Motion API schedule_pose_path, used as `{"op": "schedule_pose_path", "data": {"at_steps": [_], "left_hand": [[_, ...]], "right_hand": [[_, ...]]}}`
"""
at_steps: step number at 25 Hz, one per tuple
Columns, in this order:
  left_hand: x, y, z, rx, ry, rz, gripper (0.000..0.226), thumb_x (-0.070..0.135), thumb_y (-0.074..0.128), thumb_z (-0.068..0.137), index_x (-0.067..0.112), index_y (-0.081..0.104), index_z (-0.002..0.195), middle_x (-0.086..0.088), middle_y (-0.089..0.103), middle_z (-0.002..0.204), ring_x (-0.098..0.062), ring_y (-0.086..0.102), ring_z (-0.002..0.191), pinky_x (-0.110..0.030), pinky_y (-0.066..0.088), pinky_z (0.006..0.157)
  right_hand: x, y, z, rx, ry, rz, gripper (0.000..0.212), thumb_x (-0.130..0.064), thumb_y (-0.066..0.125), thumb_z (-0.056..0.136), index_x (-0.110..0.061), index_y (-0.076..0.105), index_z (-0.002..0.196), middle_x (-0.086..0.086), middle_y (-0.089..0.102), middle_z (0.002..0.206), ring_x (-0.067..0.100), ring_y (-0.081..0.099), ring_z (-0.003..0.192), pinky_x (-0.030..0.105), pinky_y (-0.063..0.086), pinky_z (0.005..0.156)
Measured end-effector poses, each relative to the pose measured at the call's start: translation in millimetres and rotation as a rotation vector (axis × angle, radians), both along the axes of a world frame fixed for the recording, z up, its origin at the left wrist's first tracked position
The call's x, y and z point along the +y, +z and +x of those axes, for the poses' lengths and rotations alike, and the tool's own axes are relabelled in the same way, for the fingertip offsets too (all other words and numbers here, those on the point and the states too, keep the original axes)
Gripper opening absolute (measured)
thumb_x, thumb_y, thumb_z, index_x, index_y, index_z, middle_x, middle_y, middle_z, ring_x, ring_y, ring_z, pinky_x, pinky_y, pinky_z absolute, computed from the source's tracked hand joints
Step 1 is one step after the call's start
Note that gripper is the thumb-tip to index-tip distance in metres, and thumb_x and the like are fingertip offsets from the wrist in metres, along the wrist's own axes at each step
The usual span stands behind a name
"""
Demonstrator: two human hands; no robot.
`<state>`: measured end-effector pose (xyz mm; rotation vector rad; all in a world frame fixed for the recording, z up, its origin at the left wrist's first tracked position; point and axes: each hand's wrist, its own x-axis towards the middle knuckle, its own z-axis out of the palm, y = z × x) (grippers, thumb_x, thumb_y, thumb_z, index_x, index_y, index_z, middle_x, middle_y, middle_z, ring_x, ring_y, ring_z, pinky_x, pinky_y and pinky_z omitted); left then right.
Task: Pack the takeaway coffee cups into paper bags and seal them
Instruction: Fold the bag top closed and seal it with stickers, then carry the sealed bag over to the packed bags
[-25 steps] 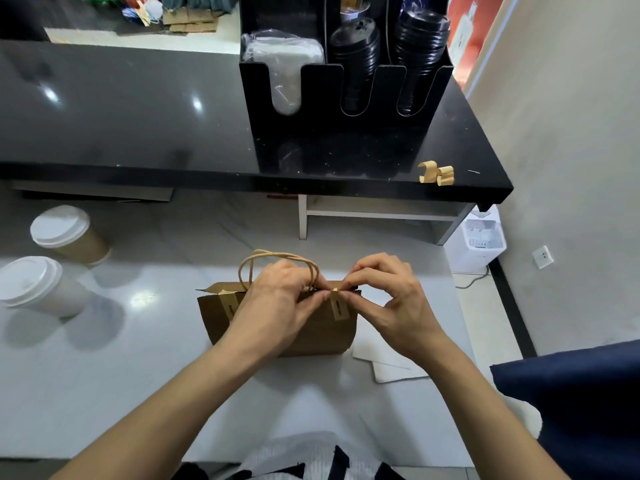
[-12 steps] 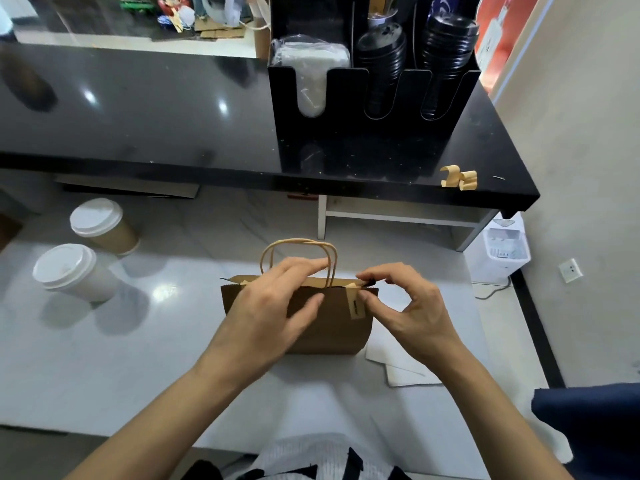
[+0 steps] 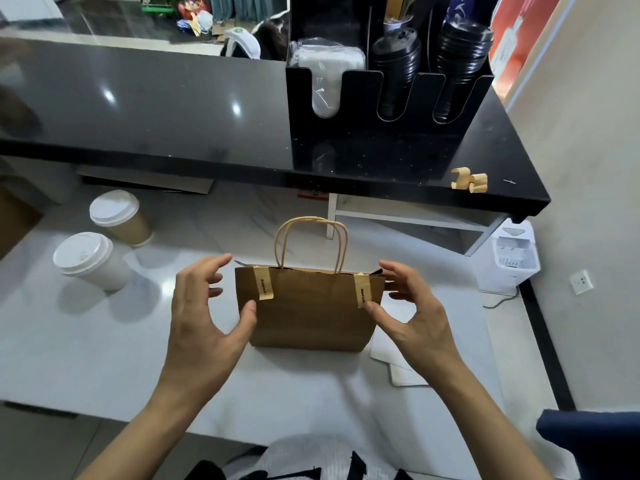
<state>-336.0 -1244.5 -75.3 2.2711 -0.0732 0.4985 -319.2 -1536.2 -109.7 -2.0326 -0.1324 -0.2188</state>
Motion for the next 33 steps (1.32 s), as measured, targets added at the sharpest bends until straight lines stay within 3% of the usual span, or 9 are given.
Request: {"op": "schedule_pose_path", "data": {"at_steps": [7,13,17,20,24,27,29,33], "left_hand": [[-1.6,-35.9,-8.5,0.254,-0.025,-0.173,0.092,0.015,0.079,0.085,0.040,0.025,0.154,0.019,0.041,0.146,-0.006,0.047,0.133,-0.026,0.043,0.105],[-10.4,-50.4,-18.5,0.369,0.001,-0.261,0.090,0.016,0.079,0.086,0.053,0.025,0.147,0.033,0.042,0.135,0.003,0.052,0.121,-0.020,0.043,0.102],[-15.5,-51.5,-22.7,0.418,0.015,-0.263,0.086,0.024,0.079,0.086,0.068,0.021,0.132,0.026,0.042,0.135,-0.005,0.052,0.118,-0.024,0.044,0.099],[-15.1,-49.0,-25.9,0.403,0.024,-0.287,0.086,0.026,0.079,0.086,0.067,0.022,0.136,0.035,0.042,0.131,-0.002,0.054,0.116,-0.026,0.045,0.101],[-10.4,-43.6,-32.2,0.391,0.044,-0.316,0.088,0.030,0.078,0.085,0.055,0.022,0.148,0.019,0.044,0.142,-0.009,0.052,0.124,-0.034,0.046,0.106],[-1.8,-38.0,-39.2,0.368,0.043,-0.352,0.088,0.029,0.078,0.085,0.055,0.023,0.149,0.011,0.049,0.145,-0.012,0.054,0.128,-0.037,0.047,0.110],[6.5,-33.6,-44.2,0.355,0.045,-0.373,0.087,0.027,0.078,0.086,0.056,0.025,0.148,0.009,0.051,0.143,-0.011,0.055,0.128,-0.039,0.047,0.111],[36.8,-25.9,-61.0,0.334,0.079,-0.401,0.087,0.024,0.078,0.087,0.056,0.026,0.148,0.008,0.051,0.144,-0.012,0.054,0.129,-0.042,0.046,0.111]], "right_hand": [[4.2,-19.9,-25.2,0.150,0.007,0.069,0.060,-0.024,0.076,0.090,-0.041,0.047,0.140,-0.029,0.063,0.123,0.001,0.061,0.119,0.027,0.052,0.100],[3.2,-29.3,-40.0,0.246,0.109,0.045,0.055,-0.032,0.071,0.094,-0.051,0.043,0.137,-0.039,0.055,0.128,-0.008,0.056,0.121,0.017,0.046,0.103],[4.5,-31.3,-42.6,0.291,0.175,0.045,0.053,-0.043,0.068,0.093,-0.053,0.041,0.137,-0.039,0.054,0.131,-0.007,0.055,0.122,0.023,0.046,0.108],[6.5,-30.7,-42.0,0.279,0.172,0.075,0.054,-0.040,0.069,0.094,-0.049,0.043,0.140,-0.034,0.058,0.130,-0.001,0.058,0.122,0.033,0.048,0.109],[15.6,-22.9,-42.3,0.281,0.132,0.117,0.070,-0.052,0.069,0.086,-0.062,0.030,0.143,-0.035,0.059,0.126,0.000,0.061,0.118,0.030,0.050,0.104],[27.3,-11.0,-42.9,0.264,0.114,0.143,0.081,-0.055,0.068,0.082,-0.063,0.021,0.147,-0.019,0.057,0.138,0.005,0.060,0.121,0.031,0.049,0.104],[37.3,-4.7,-43.1,0.248,0.118,0.149,0.083,-0.056,0.068,0.082,-0.062,0.019,0.149,-0.010,0.054,0.145,0.010,0.058,0.125,0.036,0.048,0.107],[70.0,3.7,-46.9,0.225,0.153,0.131,0.084,-0.057,0.067,0.082,-0.062,0.018,0.150,-0.008,0.051,0.148,0.011,0.057,0.125,0.040,0.049,0.107]]}}
